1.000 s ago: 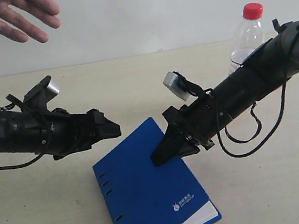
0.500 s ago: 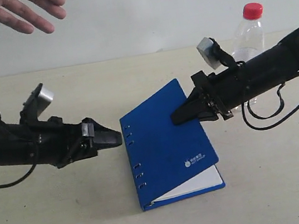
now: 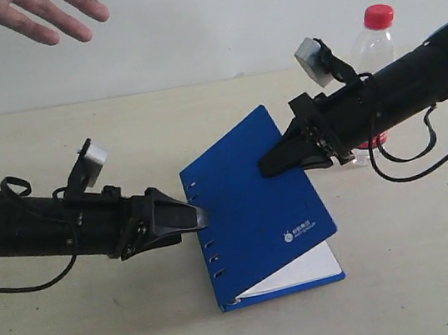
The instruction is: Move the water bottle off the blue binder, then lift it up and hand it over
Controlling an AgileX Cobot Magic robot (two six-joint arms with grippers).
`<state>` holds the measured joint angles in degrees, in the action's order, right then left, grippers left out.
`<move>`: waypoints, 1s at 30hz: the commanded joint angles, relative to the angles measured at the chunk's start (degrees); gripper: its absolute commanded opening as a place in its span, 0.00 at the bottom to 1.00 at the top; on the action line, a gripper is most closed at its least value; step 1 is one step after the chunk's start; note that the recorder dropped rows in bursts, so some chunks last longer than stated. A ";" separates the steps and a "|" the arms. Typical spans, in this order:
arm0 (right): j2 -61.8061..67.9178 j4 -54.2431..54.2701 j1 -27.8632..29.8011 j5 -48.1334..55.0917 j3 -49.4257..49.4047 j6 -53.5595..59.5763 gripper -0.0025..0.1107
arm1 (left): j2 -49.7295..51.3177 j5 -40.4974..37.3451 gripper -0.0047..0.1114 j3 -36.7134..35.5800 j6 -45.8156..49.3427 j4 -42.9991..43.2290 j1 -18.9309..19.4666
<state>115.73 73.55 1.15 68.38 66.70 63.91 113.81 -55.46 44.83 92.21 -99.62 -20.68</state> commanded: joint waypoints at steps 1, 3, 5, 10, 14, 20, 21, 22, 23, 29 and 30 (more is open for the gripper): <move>-2.24 1.12 0.35 1.58 -0.07 -0.86 0.02 | 0.92 -0.76 0.69 2.19 1.75 -0.33 0.07; -2.44 1.12 0.35 1.58 -0.07 -0.96 0.02 | 1.98 -4.70 0.69 3.64 2.50 -0.33 0.07; -2.47 1.12 0.35 1.58 -0.07 -1.08 0.02 | 3.76 -10.71 0.69 5.23 3.12 -0.33 0.07; -2.47 0.99 0.35 1.58 -0.07 -1.65 0.02 | 8.87 -14.50 0.69 8.51 3.71 -0.33 -0.34; -2.47 0.88 0.35 1.58 -0.07 -2.36 0.02 | 12.27 -14.50 0.69 8.51 3.71 -0.33 -0.46; -2.47 -4.61 0.35 1.58 -0.07 -2.79 0.02 | 13.00 -14.50 0.69 8.51 3.58 -0.33 -0.46; -2.47 -6.00 0.35 1.58 -0.07 -3.56 0.02 | 12.88 -14.50 0.69 8.51 3.58 -0.33 -0.46; -2.47 -7.28 0.35 1.58 -0.07 -3.84 0.02 | 12.65 -14.50 0.69 8.51 3.58 -0.33 -0.46; -2.47 -8.00 0.35 1.58 -0.07 -3.84 0.02 | 12.65 -14.50 0.69 8.51 3.58 -0.33 -0.46; -2.47 -9.44 0.35 1.58 -0.07 -4.21 0.02 | 12.66 -14.50 0.69 8.51 3.78 -0.33 -0.46; -2.47 -10.53 0.35 1.58 -0.07 -5.07 0.02 | 12.66 -14.50 0.69 8.51 3.78 -0.33 -0.46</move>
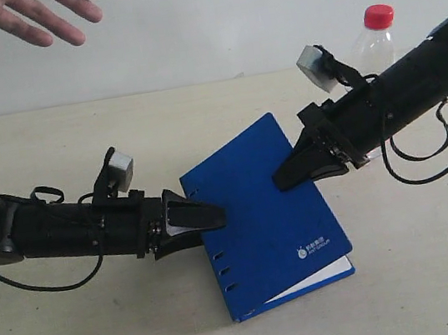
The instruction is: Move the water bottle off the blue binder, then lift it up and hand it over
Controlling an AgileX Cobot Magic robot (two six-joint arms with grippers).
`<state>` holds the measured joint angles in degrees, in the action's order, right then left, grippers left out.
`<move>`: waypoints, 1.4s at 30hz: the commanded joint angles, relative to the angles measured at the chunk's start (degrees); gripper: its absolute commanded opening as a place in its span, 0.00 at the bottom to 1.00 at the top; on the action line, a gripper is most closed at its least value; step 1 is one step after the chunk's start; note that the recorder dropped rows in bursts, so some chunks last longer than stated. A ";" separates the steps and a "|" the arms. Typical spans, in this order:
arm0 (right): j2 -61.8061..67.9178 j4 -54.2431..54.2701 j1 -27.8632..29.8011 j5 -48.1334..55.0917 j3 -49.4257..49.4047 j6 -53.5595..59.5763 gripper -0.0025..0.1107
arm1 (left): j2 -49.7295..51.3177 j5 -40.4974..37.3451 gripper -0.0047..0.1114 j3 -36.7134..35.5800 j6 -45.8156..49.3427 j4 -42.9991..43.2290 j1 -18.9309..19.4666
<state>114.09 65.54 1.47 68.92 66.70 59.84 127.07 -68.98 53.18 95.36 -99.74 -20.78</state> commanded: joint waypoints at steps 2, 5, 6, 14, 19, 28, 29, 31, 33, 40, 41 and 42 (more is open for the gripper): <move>-0.83 -5.42 0.02 0.08 -0.07 -3.52 0.02 | -0.60 -0.98 0.69 0.15 0.63 -0.20 -0.36; -0.83 -9.76 0.02 -5.19 -0.07 -8.03 0.02 | -0.60 -0.98 0.69 0.15 0.63 -0.20 -0.36; -0.83 -10.19 0.02 -6.15 -0.07 -8.58 0.02 | -0.60 -0.98 0.69 0.15 0.63 -0.20 -0.36; -0.15 -12.01 -4.44 -11.43 -0.07 -11.37 0.02 | -0.60 -0.98 0.69 0.99 0.64 -0.20 -2.74; 3.04 -15.29 -9.80 -14.69 -0.07 -13.15 0.02 | -0.60 -0.98 0.69 4.43 -0.34 -0.20 -5.22; 3.78 -16.54 -11.16 -18.47 -0.07 -18.32 0.02 | -0.72 -0.98 0.58 8.44 -3.22 -0.20 -5.78; 3.78 -16.54 -11.16 -18.75 -0.07 -18.44 0.02 | -0.72 -0.98 0.52 8.58 -3.45 -0.20 -5.88; 3.78 -16.54 -11.16 -18.50 -0.07 -18.44 0.02 | -0.72 -0.98 0.29 8.71 -3.96 -0.20 -5.88; 3.78 -16.54 -11.16 -17.66 -0.07 -17.56 0.02 | -0.72 -0.98 0.09 8.71 -4.13 -0.20 -5.88; 3.67 -18.12 -11.16 -9.31 2.25 -14.72 0.45 | -0.72 -0.98 0.09 8.71 -6.00 -0.20 -5.32; 3.67 -18.99 -11.16 -7.52 3.03 -15.30 0.47 | -0.72 -0.98 0.09 8.71 -6.00 -0.20 -5.03; 3.67 -21.70 -11.16 -2.76 5.37 -16.47 0.47 | -0.72 -0.98 0.09 8.71 -6.64 -0.20 -4.15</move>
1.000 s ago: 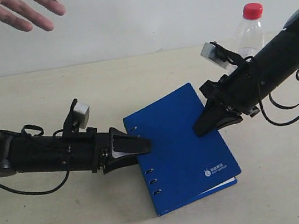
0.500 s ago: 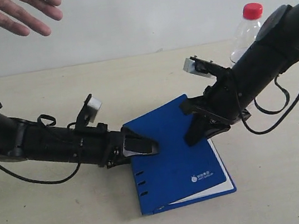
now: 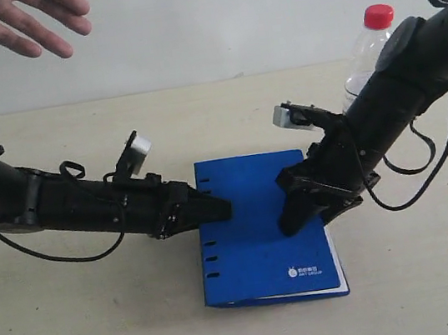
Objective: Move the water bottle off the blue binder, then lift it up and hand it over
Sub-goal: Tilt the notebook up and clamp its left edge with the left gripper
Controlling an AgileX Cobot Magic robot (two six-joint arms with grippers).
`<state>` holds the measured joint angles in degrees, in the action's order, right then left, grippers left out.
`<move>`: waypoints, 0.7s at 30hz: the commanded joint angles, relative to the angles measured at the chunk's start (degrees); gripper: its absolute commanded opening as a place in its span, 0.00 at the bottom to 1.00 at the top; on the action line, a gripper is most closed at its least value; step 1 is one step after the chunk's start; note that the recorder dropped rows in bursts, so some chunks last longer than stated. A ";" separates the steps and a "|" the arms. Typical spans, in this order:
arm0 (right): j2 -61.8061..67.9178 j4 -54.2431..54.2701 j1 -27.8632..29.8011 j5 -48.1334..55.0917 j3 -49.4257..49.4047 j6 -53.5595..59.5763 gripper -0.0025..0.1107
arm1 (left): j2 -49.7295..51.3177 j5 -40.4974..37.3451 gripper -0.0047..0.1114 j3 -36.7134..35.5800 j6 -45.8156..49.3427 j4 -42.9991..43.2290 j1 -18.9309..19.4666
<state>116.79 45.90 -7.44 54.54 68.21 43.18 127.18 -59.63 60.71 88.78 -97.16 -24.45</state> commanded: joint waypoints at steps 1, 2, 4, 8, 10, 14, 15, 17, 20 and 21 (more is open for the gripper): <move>0.97 -3.28 -2.25 13.44 4.78 -0.55 0.47 | -0.83 -10.33 0.09 1.18 -0.32 -2.78 -0.09; 0.97 -6.88 -2.25 15.42 7.05 -2.64 0.47 | -0.83 -10.33 0.09 1.18 -0.79 -2.78 0.79; 0.97 -10.26 -2.00 15.42 9.68 -6.40 0.47 | -0.83 -10.33 0.09 1.18 -1.03 -2.78 1.33; 0.23 -13.40 0.47 15.42 11.90 -10.90 0.47 | -1.31 -10.33 0.09 1.18 -1.02 -2.78 2.04; -0.93 -14.28 3.11 15.42 11.79 -13.08 0.47 | -2.56 -10.33 0.09 1.18 -1.02 -2.78 3.52; -0.39 -10.05 7.17 15.42 11.79 -12.14 0.47 | -4.24 -10.33 0.09 1.18 -1.86 0.42 5.94; -0.25 -7.83 7.81 15.42 11.79 -10.69 0.47 | -4.32 -10.33 0.09 1.18 -2.01 0.87 6.20; -0.02 -2.67 8.63 15.42 11.17 -6.64 0.47 | -4.33 -10.33 0.09 1.18 -2.36 1.48 6.20; -0.02 3.32 9.06 15.42 10.31 1.11 0.47 | -4.33 -10.33 0.09 1.18 -2.79 2.64 6.20; -0.02 3.43 9.06 15.42 10.05 2.33 0.47 | -4.43 -10.33 0.09 1.18 -3.24 2.79 6.20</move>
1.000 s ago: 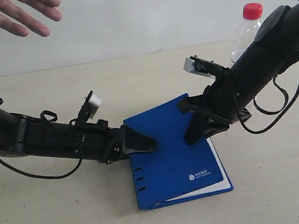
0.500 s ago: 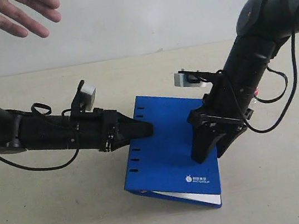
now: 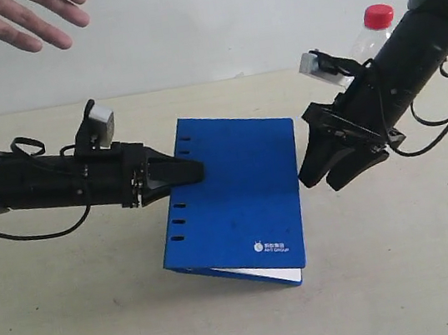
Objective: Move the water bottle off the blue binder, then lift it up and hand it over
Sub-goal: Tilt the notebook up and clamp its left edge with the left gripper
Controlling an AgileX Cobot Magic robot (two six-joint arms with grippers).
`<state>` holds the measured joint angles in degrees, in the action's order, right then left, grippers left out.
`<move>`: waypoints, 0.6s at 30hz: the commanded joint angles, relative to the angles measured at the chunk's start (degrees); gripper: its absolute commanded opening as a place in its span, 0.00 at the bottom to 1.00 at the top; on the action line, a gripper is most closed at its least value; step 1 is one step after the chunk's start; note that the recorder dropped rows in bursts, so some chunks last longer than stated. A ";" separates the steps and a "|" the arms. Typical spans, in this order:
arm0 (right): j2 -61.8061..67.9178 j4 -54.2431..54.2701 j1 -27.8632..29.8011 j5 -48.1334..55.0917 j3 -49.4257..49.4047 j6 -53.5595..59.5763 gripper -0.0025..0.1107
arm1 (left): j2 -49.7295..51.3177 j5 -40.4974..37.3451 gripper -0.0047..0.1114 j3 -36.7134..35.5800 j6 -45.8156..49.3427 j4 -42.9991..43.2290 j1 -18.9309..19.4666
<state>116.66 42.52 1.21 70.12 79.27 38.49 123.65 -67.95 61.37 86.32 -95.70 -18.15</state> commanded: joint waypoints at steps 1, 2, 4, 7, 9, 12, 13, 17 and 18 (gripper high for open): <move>0.10 6.81 0.41 -0.15 -1.25 7.77 0.47 | -0.89 -2.01 0.09 0.52 -0.80 1.57 -0.10; 0.10 6.93 0.41 -0.15 -1.56 8.91 0.47 | -0.89 -2.01 0.09 0.52 -0.80 1.73 -0.10; 0.10 8.07 0.41 -1.50 -2.60 11.91 0.47 | -0.89 -2.01 0.09 0.52 -0.80 1.73 -0.10; 0.10 13.58 0.41 -3.32 -4.80 17.34 0.48 | -0.89 -2.01 0.09 0.52 -0.91 1.72 -0.10; 0.10 13.76 0.41 -5.59 -5.44 17.59 0.48 | -0.89 -2.01 0.09 0.52 -1.07 1.72 -0.10; 2.04 15.46 0.41 -6.65 -5.44 19.49 0.48 | -0.89 -2.01 0.09 0.52 -1.93 1.72 -0.10; 2.99 16.03 0.41 -6.51 -5.44 19.80 0.48 | -0.89 -2.01 0.09 0.52 -1.93 1.72 -0.10; 9.94 20.30 0.41 -7.15 -5.44 23.60 0.47 | -1.04 -2.01 0.09 0.52 -3.27 2.18 -0.10; 10.49 21.06 0.41 -7.17 -5.44 24.09 0.47 | -1.04 -2.01 0.09 0.52 -3.40 2.17 -0.10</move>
<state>125.77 60.32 1.67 62.84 73.79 60.29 123.22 -67.85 61.70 83.19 -94.08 -17.65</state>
